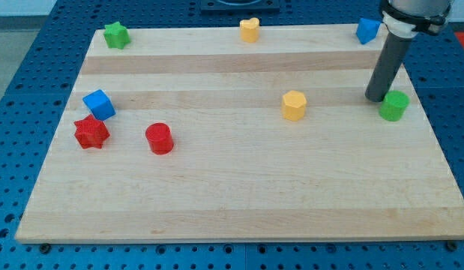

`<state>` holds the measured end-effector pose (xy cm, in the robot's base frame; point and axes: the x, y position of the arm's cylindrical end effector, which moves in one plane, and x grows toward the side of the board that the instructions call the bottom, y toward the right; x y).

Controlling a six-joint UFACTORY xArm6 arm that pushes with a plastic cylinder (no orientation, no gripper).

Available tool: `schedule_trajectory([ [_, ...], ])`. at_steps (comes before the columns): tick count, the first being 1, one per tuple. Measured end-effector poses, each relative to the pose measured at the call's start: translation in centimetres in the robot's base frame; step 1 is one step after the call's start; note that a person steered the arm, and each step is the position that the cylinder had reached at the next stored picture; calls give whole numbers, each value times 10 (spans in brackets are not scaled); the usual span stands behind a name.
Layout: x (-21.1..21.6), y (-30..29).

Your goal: Push yellow hexagon to the bottom left

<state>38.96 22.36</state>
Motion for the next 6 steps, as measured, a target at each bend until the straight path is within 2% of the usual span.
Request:
schedule_trajectory([
  [1,0,-9],
  [6,0,-128],
])
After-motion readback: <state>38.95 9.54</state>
